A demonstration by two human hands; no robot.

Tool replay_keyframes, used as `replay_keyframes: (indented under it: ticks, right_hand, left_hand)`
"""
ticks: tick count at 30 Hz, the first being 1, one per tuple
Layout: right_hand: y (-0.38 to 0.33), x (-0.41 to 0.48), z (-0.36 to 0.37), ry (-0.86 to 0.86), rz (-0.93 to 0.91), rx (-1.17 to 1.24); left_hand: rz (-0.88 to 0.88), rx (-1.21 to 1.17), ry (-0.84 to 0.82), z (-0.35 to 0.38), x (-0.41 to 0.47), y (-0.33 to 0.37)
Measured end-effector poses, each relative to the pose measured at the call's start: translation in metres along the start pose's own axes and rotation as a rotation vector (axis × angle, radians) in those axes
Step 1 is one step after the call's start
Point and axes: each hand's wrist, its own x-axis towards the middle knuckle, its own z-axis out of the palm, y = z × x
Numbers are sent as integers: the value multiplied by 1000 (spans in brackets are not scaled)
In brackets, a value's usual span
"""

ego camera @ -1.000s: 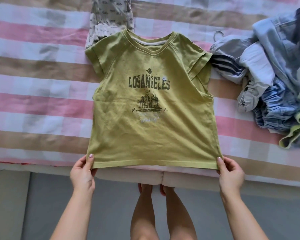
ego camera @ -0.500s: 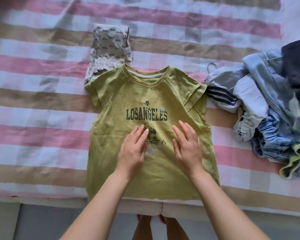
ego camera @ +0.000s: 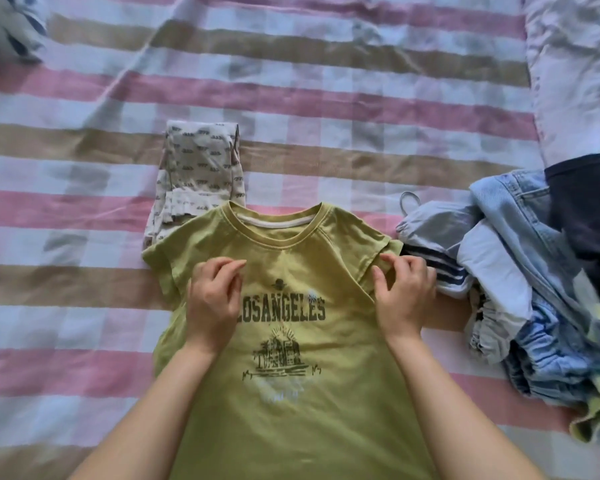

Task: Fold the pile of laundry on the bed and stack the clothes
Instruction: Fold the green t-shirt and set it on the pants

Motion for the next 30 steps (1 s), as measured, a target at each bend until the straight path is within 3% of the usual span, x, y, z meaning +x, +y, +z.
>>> replay_keyframes:
  ticks: [2,5,10,13,16,19,22,26,28,30]
  right_hand:
    - [-4,16,2,-9,97,-55]
    - [-5,17,6,20,191,-47]
    - [-5,11,16,94,294,107]
    - [-2,15,15,188,307,141]
    - [-2,15,19,116,364,224]
    - [-4,21,15,206,268,382]
    - [0,41,5,356,118,254]
    - [12,69,6,275,87,5]
    - [17,74,10,203,137,-28]
    - [22,73,11,251,97,-21]
  left_hand:
    - [45,-66,1,0,31,10]
    - [59,-169,-136,23,65,40]
    - [-131,-272,-325,76,103,85]
    - [-209,-283,-315,89,114,88]
    - [-284,-388,-339,92,121,83]
    - [-394,-634,-328,93,126,79]
    - [-424,-771,-261,97,129,79]
    - [-322,-612,-180,106,125,84]
    - [-172,-362,-109,109,120,86]
    - [64,-166,8,111,112,88]
